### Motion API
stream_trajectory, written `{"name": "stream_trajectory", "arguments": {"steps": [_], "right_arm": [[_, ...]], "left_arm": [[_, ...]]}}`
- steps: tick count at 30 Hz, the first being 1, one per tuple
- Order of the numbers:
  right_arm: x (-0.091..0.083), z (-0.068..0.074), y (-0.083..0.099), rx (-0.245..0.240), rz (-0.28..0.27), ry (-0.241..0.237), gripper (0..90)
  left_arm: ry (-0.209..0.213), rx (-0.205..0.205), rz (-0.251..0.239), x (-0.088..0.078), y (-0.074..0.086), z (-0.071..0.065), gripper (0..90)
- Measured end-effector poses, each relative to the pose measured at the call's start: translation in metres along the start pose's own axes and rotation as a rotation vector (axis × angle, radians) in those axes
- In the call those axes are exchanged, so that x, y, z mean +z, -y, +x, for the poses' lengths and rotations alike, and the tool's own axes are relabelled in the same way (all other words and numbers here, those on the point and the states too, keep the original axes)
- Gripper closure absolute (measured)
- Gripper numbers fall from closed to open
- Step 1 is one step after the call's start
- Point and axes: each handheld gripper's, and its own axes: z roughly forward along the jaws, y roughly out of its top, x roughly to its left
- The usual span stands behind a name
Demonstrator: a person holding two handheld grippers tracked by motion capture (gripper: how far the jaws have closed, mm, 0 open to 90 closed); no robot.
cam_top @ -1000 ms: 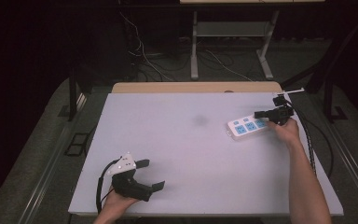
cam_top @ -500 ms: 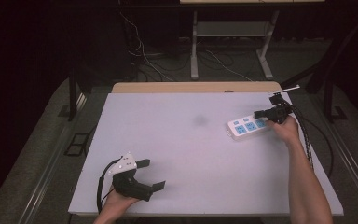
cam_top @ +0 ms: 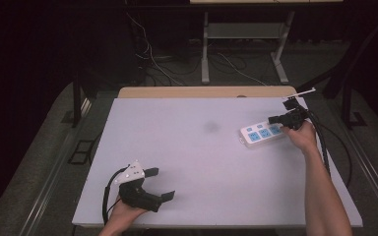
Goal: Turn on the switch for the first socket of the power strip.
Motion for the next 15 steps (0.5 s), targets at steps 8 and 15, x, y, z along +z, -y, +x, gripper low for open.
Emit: {"name": "stream_trajectory", "arguments": {"steps": [8, 15], "right_arm": [[-0.018, 0.007, -0.002, 0.016, -0.026, -0.002, 89.8], [-0.031, 0.023, -0.003, 0.005, -0.043, -0.017, 89.4]], "left_arm": [[-0.001, -0.002, -0.005, -0.001, 0.0, -0.002, 0.0], [-0.007, -0.005, -0.018, -0.003, 0.0, -0.003, 0.0]]}}
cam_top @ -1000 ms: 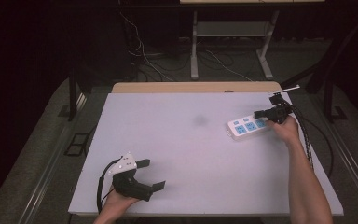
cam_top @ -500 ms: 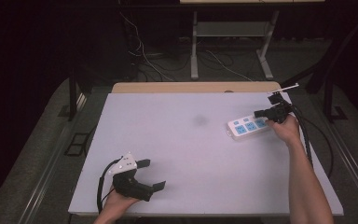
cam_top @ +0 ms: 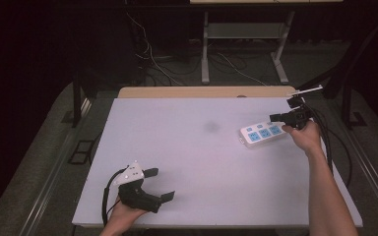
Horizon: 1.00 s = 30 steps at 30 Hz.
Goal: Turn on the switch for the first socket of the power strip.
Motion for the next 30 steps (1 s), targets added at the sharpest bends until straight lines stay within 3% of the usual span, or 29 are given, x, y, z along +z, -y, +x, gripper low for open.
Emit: {"name": "stream_trajectory", "arguments": {"steps": [6, 14, 15, 17, 18, 19, 20, 24, 26, 29, 30], "right_arm": [[-0.012, 0.014, 0.001, -0.016, -0.012, -0.013, 87.5], [-0.025, 0.032, 0.006, -0.024, -0.043, -0.03, 72.7], [-0.03, 0.036, 0.007, -0.016, -0.065, -0.021, 61.9], [-0.033, 0.038, 0.008, -0.014, -0.077, -0.013, 58.1], [-0.035, 0.041, 0.009, -0.013, -0.082, -0.013, 53.7], [-0.04, 0.044, 0.012, 0.006, -0.098, -0.02, 42.2], [-0.04, 0.044, 0.012, 0.006, -0.098, -0.02, 42.2], [-0.047, 0.048, 0.017, 0.044, -0.126, -0.06, 17.5], [-0.053, 0.056, 0.022, 0.024, -0.143, -0.1, 0.0], [-0.056, 0.06, 0.026, 0.017, -0.156, -0.13, 0.2], [-0.058, 0.064, 0.029, 0.003, -0.152, -0.16, 0.1]], "left_arm": [[-0.008, -0.006, -0.007, -0.001, 0.0, 0.001, 0.0], [-0.012, -0.012, -0.014, -0.001, 0.0, -0.002, 0.0], [-0.011, -0.012, -0.013, -0.001, 0.0, -0.002, 0.0], [-0.01, -0.011, -0.013, -0.001, 0.0, -0.002, 0.0], [-0.011, -0.012, -0.013, 0.0, 0.0, -0.002, 0.0], [-0.011, -0.011, -0.013, 0.0, 0.0, -0.001, 0.0], [-0.011, -0.012, -0.013, 0.0, 0.0, -0.001, 0.0], [-0.014, -0.016, -0.012, -0.001, 0.0, 0.0, 0.0], [-0.016, -0.019, -0.013, -0.001, 0.0, 0.0, 0.0], [-0.019, -0.021, -0.011, 0.0, 0.0, 0.0, 0.0], [-0.02, -0.023, -0.011, 0.0, 0.0, 0.001, 0.0]]}}
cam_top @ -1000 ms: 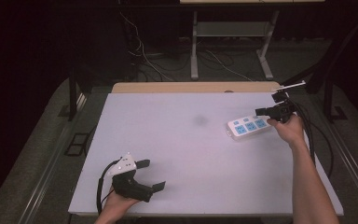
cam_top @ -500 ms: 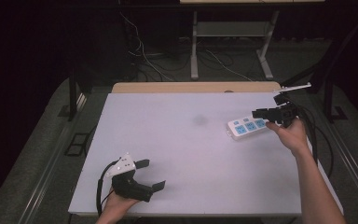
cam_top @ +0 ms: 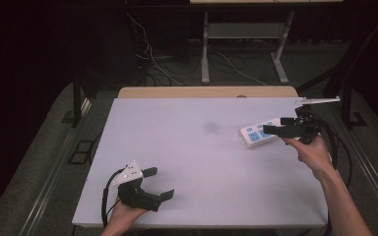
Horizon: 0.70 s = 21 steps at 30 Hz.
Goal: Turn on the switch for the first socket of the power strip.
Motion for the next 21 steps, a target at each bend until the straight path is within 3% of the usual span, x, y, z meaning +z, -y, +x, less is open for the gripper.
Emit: {"name": "stream_trajectory", "arguments": {"steps": [21], "right_arm": [[-0.002, 0.032, 0.043, -0.075, -0.003, -0.109, 0.2]], "left_arm": [[0.011, 0.005, 0.009, 0.001, 0.0, -0.001, 0.0]]}}
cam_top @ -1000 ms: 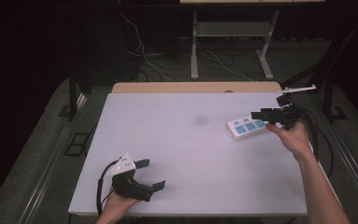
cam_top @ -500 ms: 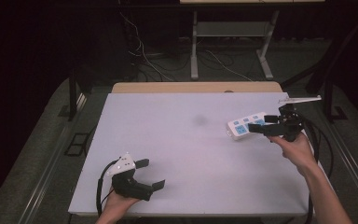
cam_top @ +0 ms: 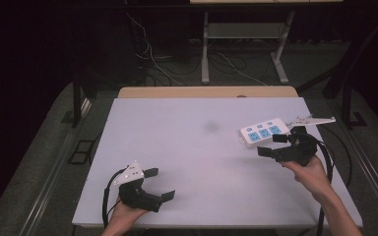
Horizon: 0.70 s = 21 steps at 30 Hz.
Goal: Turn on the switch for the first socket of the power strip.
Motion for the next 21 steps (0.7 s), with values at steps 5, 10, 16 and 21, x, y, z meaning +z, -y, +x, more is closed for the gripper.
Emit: {"name": "stream_trajectory", "arguments": {"steps": [5, 10, 16, 21], "right_arm": [[0.0, 0.006, 0.011, -0.006, -0.016, -0.025, 0.2], [-0.001, 0.01, 0.026, -0.008, -0.014, -0.032, 0.2], [-0.002, 0.014, 0.045, -0.002, -0.016, -0.029, 0.2], [-0.001, 0.02, 0.06, -0.015, -0.011, -0.022, 0.2]], "left_arm": [[0.0, -0.002, -0.002, -0.001, 0.0, 0.0, 0.0], [0.0, -0.003, -0.003, -0.001, 0.0, 0.0, 0.0], [-0.002, -0.005, -0.003, -0.001, 0.0, 0.001, 0.0], [-0.002, -0.003, -0.002, -0.001, 0.0, 0.0, 0.0]]}}
